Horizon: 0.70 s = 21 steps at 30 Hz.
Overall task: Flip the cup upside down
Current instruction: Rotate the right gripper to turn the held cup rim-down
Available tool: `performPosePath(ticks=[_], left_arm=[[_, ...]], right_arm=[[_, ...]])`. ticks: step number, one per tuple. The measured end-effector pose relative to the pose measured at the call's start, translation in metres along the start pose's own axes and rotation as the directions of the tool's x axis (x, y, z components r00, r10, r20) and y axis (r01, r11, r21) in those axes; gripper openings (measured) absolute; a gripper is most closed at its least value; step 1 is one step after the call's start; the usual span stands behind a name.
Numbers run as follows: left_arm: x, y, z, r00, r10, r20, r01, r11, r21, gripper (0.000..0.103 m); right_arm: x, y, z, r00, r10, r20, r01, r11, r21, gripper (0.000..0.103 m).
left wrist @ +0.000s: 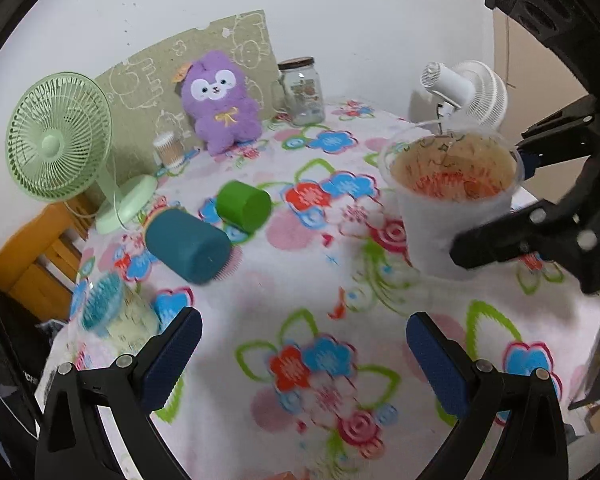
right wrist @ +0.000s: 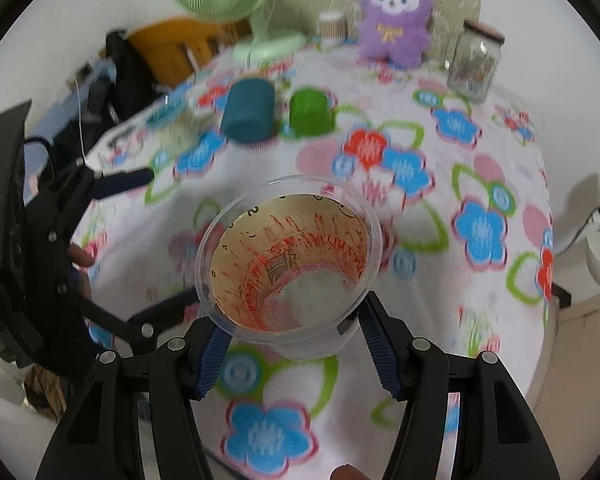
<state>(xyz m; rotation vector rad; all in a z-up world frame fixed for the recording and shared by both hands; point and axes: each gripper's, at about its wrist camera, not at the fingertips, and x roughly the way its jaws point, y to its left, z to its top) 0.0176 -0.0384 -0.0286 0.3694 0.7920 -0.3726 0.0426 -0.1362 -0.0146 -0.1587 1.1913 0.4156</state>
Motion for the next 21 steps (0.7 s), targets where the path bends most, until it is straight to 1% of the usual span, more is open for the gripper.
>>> performPosePath(ticks=[4,6,8,9,12,13,16,18,21], left_arm=[[-0.005,-0.009,-0.013,1.0,-0.014,-0.007,0.014,1.0,-0.009,0.103],[-0.007,-0.013,-0.02,1.0,-0.026,-0.012,0.026,1.0,-0.017,0.103],[-0.009,-0.017,-0.026,0.999,-0.033,-0.013,0.032,0.999,-0.034,0.103],[-0.01,-0.017,-0.029,0.999,-0.036,-0.012,0.036,0.998,-0.044,0.103],[-0.013,-0.012,-0.039,0.998,-0.061,-0.021,0.059,0.993,-0.103,0.103],[-0.014,-0.011,-0.041,0.998,-0.059,-0.022,0.056,0.992,-0.112,0.103],[-0.02,-0.004,-0.049,0.999,-0.027,-0.022,0.024,0.991,-0.131,0.103],[-0.023,-0.001,-0.053,1.0,-0.007,-0.023,0.004,0.991,-0.134,0.103],[-0.025,0.007,-0.058,0.999,0.012,-0.032,-0.016,0.99,-0.141,0.103]], right_arm=[[0.006,0.007,-0.009,0.994,0.01,-0.113,-0.009,1.0,0.014,0.065],[0.01,0.01,-0.011,0.983,0.056,-0.176,-0.048,0.998,0.046,0.065],[0.013,0.015,-0.012,0.965,0.128,-0.23,-0.11,0.99,0.088,0.065],[0.015,0.016,-0.012,0.957,0.156,-0.244,-0.132,0.985,0.112,0.065],[0.019,0.021,-0.012,0.946,0.19,-0.263,-0.153,0.976,0.154,0.065],[0.022,0.02,-0.012,0.94,0.212,-0.267,-0.166,0.969,0.185,0.065],[0.029,0.023,-0.015,0.924,0.274,-0.266,-0.203,0.943,0.264,0.065],[0.034,0.02,-0.016,0.919,0.305,-0.249,-0.223,0.924,0.31,0.065],[0.042,0.013,-0.016,0.905,0.354,-0.236,-0.249,0.891,0.379,0.065]])
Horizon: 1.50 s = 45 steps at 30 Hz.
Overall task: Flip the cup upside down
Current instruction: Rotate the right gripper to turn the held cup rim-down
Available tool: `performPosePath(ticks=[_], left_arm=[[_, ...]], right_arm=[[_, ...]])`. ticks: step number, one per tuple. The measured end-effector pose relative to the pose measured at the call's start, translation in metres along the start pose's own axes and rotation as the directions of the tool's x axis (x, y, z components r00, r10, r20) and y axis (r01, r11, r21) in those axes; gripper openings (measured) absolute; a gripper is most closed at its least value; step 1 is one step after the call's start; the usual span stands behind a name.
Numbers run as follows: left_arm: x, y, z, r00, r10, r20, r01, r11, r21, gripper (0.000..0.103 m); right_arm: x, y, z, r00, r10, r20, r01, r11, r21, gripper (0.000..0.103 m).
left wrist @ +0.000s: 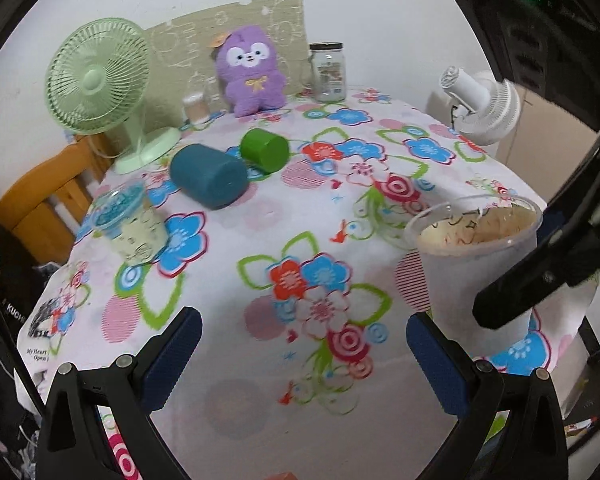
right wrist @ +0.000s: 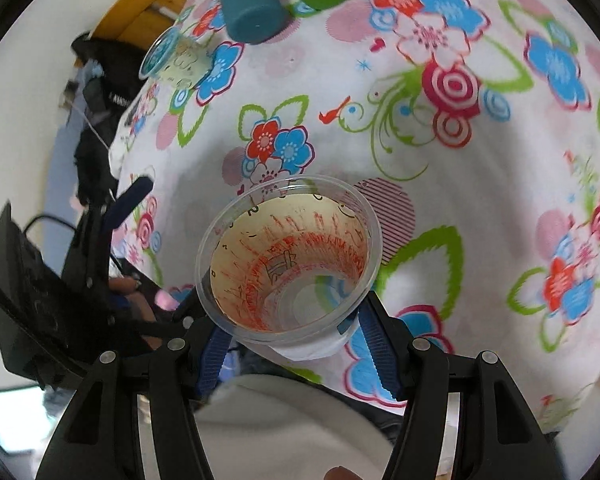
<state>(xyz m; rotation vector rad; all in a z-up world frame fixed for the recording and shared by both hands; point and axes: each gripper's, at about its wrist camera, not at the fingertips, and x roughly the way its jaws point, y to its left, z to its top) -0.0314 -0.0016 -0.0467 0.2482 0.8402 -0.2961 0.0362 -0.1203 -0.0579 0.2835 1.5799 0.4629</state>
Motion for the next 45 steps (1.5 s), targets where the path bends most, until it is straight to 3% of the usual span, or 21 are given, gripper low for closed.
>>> performPosePath(ticks=[8,28,32,45], left_arm=[[0.001,0.008,-0.005,1.0,0.025,-0.016,-0.025,1.0,-0.003,0.103],[0.007,0.007,0.0,0.999,0.026,-0.043,-0.027,1.0,-0.007,0.103],[0.004,0.006,0.003,0.999,0.02,-0.041,-0.02,1.0,-0.013,0.103],[-0.018,-0.017,0.021,0.999,-0.005,-0.033,0.004,0.999,-0.035,0.103]], right_arm=[[0.007,-0.018,0.011,0.999,0.048,0.005,-0.048,0.997,0.067,0.065],[0.003,-0.02,0.031,1.0,-0.005,0.028,0.005,1.0,0.006,0.069],[-0.009,-0.014,0.026,0.998,-0.005,0.055,0.007,0.999,-0.031,0.08],[-0.052,-0.028,-0.015,0.985,-0.001,0.171,0.02,0.994,-0.105,0.081]])
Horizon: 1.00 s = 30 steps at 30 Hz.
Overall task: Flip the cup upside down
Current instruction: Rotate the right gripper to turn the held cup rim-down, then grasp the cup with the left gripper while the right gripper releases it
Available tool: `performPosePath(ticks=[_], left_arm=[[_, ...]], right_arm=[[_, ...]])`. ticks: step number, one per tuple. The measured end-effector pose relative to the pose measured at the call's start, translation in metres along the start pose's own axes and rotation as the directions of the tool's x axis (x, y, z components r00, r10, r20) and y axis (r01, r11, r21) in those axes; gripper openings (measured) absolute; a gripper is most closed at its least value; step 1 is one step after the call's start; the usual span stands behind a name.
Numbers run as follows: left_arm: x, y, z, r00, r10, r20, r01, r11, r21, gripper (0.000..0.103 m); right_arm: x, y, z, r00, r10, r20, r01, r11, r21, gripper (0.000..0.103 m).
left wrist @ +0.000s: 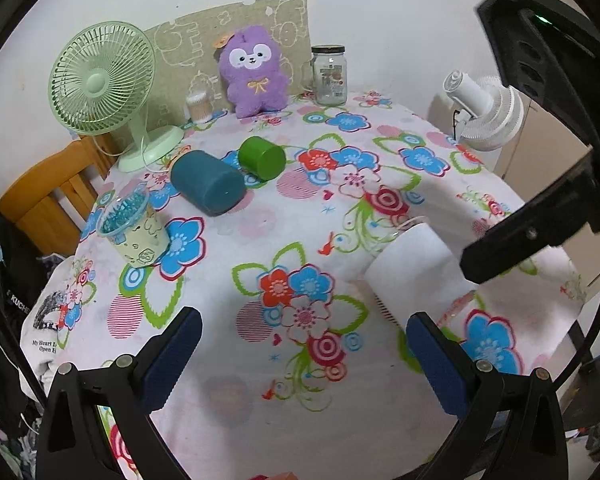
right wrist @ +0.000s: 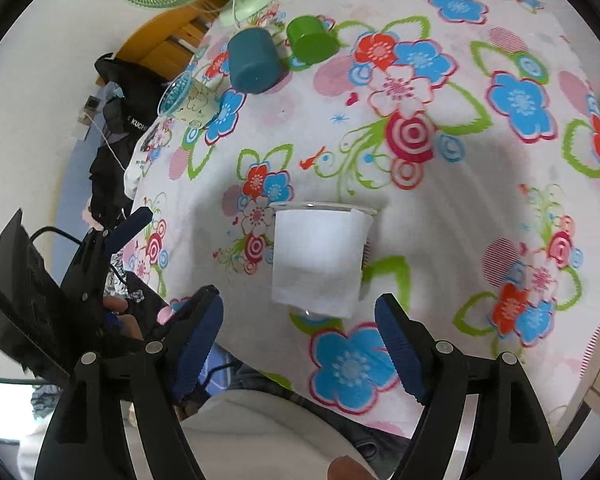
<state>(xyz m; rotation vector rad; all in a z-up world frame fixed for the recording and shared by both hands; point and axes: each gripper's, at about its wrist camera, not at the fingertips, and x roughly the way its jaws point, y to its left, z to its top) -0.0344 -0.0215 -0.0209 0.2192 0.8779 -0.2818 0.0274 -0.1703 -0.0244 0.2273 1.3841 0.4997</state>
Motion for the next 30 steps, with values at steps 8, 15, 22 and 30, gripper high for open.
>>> performPosePath(ticks=[8,15,22,30], left_arm=[[0.0,-0.019,0.017,0.997,-0.066,-0.031,0.062,0.992,-0.106,0.103],[0.003,-0.035,0.036,0.988,-0.149,-0.039,0.138,0.969,-0.206,0.103],[0.009,-0.063,0.049,0.981,-0.186,-0.057,0.172,0.967,-0.189,0.103],[0.037,-0.087,0.06,0.972,-0.217,-0.093,0.196,0.961,-0.194,0.103]], right_arm=[[-0.029,-0.04,-0.02,0.995,-0.037,0.096,0.036,0.999,0.017,0.081],[-0.048,-0.068,-0.031,0.989,-0.009,0.151,0.003,0.999,0.042,0.081],[-0.06,-0.096,-0.049,0.984,0.01,0.177,-0.022,0.998,0.067,0.081],[-0.072,-0.14,-0.075,0.974,0.003,0.227,-0.04,0.986,0.161,0.081]])
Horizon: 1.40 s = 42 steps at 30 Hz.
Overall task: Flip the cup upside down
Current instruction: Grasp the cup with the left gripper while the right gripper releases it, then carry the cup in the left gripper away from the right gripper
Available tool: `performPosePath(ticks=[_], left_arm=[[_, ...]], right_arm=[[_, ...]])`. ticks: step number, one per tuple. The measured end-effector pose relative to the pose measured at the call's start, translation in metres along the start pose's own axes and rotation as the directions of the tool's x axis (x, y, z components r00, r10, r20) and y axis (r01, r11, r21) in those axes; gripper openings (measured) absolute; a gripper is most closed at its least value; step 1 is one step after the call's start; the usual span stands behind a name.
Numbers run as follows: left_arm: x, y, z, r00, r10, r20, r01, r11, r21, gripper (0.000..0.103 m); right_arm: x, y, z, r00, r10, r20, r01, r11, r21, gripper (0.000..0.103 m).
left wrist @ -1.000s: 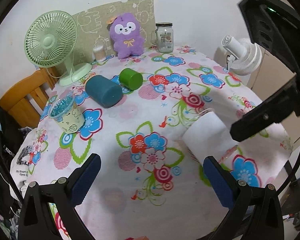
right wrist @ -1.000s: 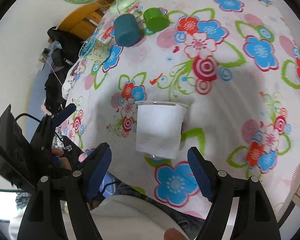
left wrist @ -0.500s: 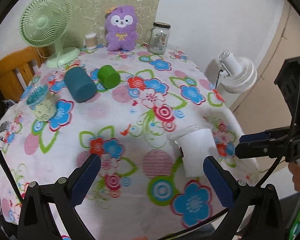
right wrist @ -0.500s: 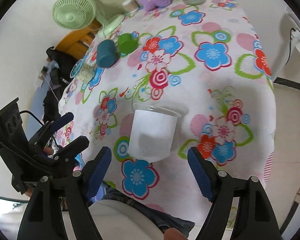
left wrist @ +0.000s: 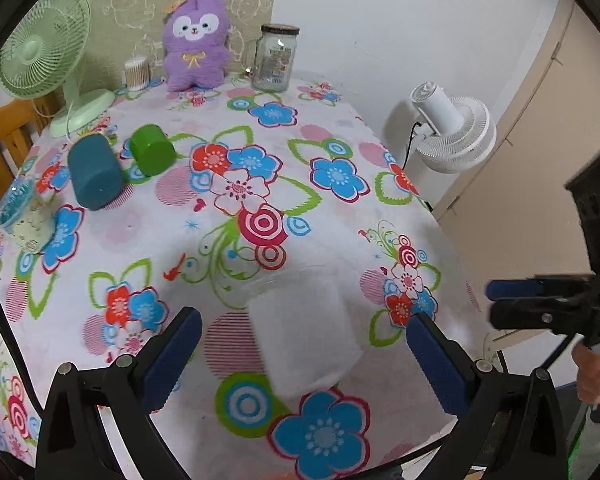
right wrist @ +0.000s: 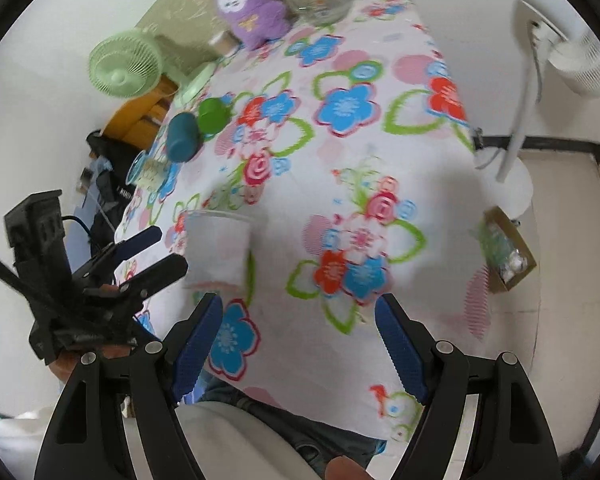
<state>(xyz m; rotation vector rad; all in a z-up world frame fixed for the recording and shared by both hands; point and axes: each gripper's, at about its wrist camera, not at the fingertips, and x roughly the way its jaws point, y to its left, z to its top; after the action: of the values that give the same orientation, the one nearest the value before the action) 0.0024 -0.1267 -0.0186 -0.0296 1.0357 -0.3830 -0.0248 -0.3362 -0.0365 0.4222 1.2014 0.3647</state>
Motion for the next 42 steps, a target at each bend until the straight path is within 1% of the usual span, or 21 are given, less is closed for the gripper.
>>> performPosePath(ticks=[5,11,13,15,17,19,21,24,26,28,30,34,39,42], left_arm=[[0.021,-0.004,-0.002,0.999,-0.004,-0.05,0.004,1.0,-0.005,0.103],[0.043,-0.008,-0.006,0.997,0.005,-0.082,-0.004,1.0,0.018,0.103],[0.05,-0.009,-0.008,0.997,0.011,-0.077,-0.009,1.0,0.029,0.103],[0.055,-0.009,-0.01,0.996,0.037,-0.082,-0.033,0.998,0.049,0.103],[0.059,-0.01,-0.011,0.996,0.032,-0.088,-0.026,0.998,0.059,0.103],[0.059,-0.011,-0.011,0.997,0.025,-0.077,-0.02,0.998,0.063,0.102],[0.059,-0.011,-0.011,0.998,0.019,-0.06,-0.015,0.998,0.064,0.099],[0.063,-0.011,-0.01,0.997,0.006,-0.076,-0.001,0.998,0.056,0.092],[0.066,-0.01,-0.011,0.996,0.008,-0.086,-0.003,0.999,0.054,0.083],[0.066,-0.008,-0.012,0.996,0.012,-0.083,-0.009,0.999,0.047,0.079],[0.064,-0.004,-0.011,0.997,0.013,-0.072,-0.01,0.999,0.033,0.079],[0.059,0.005,-0.006,0.997,0.004,-0.081,-0.002,0.999,0.032,0.075],[0.042,0.018,-0.002,0.991,-0.009,-0.133,0.02,0.996,0.086,0.073],[0.025,0.027,0.002,0.988,0.03,-0.154,-0.009,0.99,0.138,0.072]], right_arm=[[0.005,-0.021,-0.008,1.0,0.009,-0.004,-0.009,0.999,0.05,0.081],[0.009,-0.025,-0.008,1.0,0.026,-0.008,-0.026,0.999,0.045,0.081],[0.01,-0.024,-0.008,0.999,0.035,-0.009,-0.034,0.999,0.039,0.081],[0.01,-0.022,-0.009,0.999,0.049,-0.011,-0.049,0.998,0.031,0.081],[0.011,-0.02,-0.01,0.999,0.053,-0.011,-0.052,0.998,0.021,0.081],[0.012,-0.02,-0.01,0.998,0.055,-0.014,-0.055,0.998,0.017,0.081],[0.014,-0.021,-0.012,0.998,0.059,-0.019,-0.059,0.998,0.019,0.081],[0.015,-0.021,-0.013,0.998,0.057,-0.023,-0.056,0.998,0.02,0.081],[0.015,-0.021,-0.013,0.998,0.055,-0.023,-0.054,0.998,0.016,0.081],[0.015,-0.021,-0.014,0.998,0.055,-0.024,-0.055,0.998,0.009,0.081],[0.016,-0.019,-0.014,0.998,0.054,-0.03,-0.054,0.999,0.0,0.081],[0.021,-0.012,-0.016,0.998,0.044,-0.039,-0.045,0.999,-0.031,0.081],[0.029,0.006,-0.021,0.999,0.028,-0.038,-0.032,0.993,-0.117,0.081],[0.038,0.024,-0.024,0.999,0.026,-0.034,-0.032,0.981,-0.193,0.081]])
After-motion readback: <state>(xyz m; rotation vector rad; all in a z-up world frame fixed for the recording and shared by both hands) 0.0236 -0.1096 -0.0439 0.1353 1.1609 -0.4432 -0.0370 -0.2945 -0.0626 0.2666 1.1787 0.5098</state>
